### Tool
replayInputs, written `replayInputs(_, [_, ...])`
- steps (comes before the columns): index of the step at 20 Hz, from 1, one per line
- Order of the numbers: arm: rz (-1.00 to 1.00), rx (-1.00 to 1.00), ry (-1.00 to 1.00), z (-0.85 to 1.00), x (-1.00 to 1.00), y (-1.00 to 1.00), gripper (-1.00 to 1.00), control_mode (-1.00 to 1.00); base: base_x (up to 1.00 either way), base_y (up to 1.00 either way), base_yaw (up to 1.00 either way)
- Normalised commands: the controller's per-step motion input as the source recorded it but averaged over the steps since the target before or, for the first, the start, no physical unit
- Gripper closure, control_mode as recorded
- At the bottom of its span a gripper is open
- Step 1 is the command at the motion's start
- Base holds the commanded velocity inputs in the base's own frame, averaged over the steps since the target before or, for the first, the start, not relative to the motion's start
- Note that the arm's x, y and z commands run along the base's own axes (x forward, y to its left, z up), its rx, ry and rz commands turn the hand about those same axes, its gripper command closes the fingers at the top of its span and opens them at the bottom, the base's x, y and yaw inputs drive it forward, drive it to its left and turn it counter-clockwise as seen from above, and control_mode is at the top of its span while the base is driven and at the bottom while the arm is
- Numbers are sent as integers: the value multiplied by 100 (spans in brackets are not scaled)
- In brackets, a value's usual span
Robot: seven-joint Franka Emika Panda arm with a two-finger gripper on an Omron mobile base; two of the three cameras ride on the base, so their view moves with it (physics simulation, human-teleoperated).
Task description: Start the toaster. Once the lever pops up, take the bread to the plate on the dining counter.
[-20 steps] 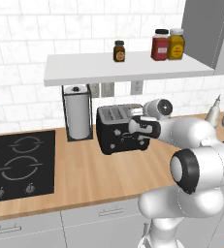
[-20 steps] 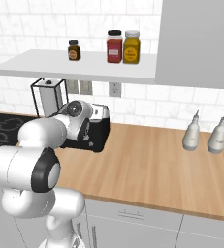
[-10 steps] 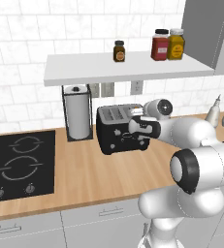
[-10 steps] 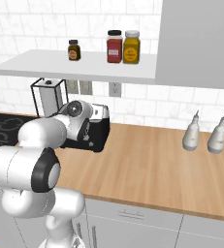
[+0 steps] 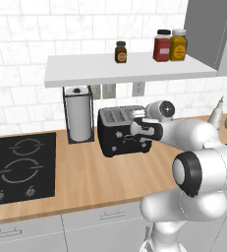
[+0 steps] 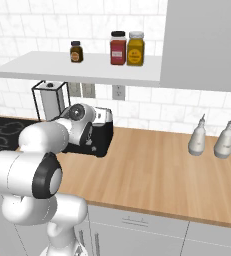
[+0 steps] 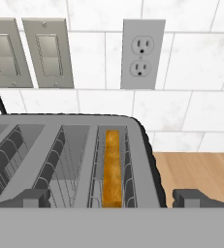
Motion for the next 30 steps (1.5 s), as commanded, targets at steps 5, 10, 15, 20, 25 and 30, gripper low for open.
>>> replayInputs(5, [0, 0, 0, 0, 0, 0, -100, -100, 0, 0, 0])
replayInputs(10, [0, 0, 0, 0, 0, 0, -100, -100, 0, 0, 0])
replayInputs(15, [0, 0, 0, 0, 0, 0, -100, -100, 0, 0, 0])
replayInputs(20, [0, 0, 0, 0, 0, 0, -100, -100, 0, 0, 0])
replayInputs(25, [0, 0, 0, 0, 0, 0, -100, -100, 0, 0, 0])
replayInputs(30, [0, 0, 0, 0, 0, 0, -100, -100, 0, 0, 0])
